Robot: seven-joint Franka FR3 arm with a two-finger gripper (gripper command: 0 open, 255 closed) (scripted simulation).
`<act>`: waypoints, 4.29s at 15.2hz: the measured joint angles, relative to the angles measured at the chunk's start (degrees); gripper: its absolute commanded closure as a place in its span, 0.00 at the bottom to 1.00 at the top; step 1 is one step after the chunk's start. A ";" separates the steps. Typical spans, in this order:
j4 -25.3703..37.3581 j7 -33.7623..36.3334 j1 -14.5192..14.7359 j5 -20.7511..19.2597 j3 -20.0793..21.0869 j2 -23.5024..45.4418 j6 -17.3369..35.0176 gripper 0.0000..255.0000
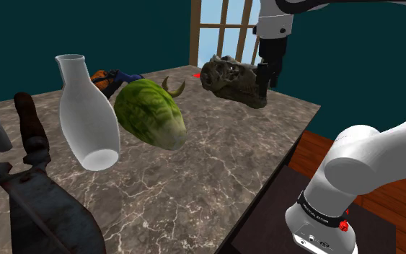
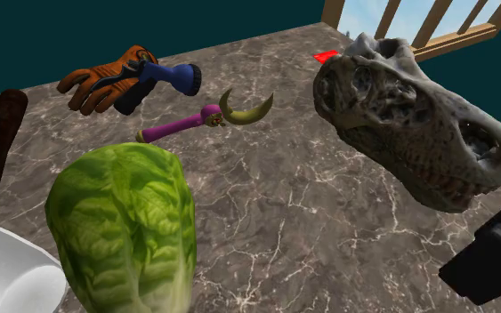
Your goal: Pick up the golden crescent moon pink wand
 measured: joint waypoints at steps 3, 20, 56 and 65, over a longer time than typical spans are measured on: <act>-0.24 3.28 -0.18 1.28 1.61 1.03 1.80 0.00; 14.89 48.77 -6.51 3.65 20.50 27.76 21.88 0.00; 50.03 91.96 -3.12 -19.22 21.95 65.08 24.70 1.00; 56.03 90.20 -2.55 -18.51 22.26 64.71 18.61 1.00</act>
